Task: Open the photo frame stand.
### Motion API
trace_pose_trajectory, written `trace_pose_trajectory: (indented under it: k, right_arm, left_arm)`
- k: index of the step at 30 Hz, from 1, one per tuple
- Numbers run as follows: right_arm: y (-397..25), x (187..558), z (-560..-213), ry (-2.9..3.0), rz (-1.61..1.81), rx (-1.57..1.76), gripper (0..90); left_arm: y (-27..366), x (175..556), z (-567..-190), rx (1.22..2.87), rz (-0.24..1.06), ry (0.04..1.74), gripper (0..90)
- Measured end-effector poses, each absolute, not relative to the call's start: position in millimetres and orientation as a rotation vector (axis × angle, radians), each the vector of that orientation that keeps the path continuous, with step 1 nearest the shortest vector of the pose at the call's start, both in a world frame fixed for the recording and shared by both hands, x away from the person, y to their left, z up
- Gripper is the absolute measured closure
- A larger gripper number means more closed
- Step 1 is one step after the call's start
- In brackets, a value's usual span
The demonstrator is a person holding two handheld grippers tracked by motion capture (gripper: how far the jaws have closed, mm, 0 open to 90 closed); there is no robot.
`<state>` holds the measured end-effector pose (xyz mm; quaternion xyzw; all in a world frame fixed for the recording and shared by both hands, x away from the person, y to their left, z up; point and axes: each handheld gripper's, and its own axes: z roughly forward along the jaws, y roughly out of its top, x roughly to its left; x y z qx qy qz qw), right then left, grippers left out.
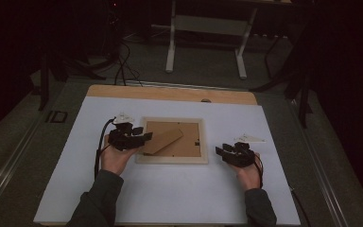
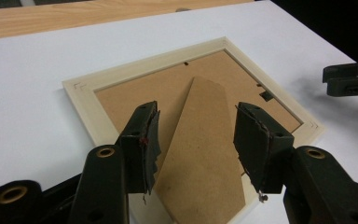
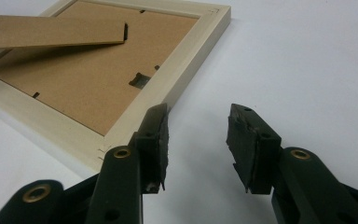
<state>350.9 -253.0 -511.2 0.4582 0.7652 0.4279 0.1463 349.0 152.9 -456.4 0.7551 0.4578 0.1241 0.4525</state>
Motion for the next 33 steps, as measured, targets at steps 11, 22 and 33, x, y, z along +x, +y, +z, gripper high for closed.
trace_pose_trajectory:
  k: [11, 22, 33]
  right_arm:
    - [-251, 351, -512, 2.213, 1.23, 1.316, 57.3]
    - [-250, 351, -511, 2.217, 1.234, 1.31, 57.2]
    - [-248, 352, -512, 2.228, 1.231, 1.304, 56.8]
  left_arm:
    - [150, 362, -454, 1.901, 0.275, 1.095, 54.1]
    - [142, 375, -458, 1.946, 0.192, 1.065, 52.0]
    - [135, 392, -462, 1.986, 0.092, 1.04, 47.9]
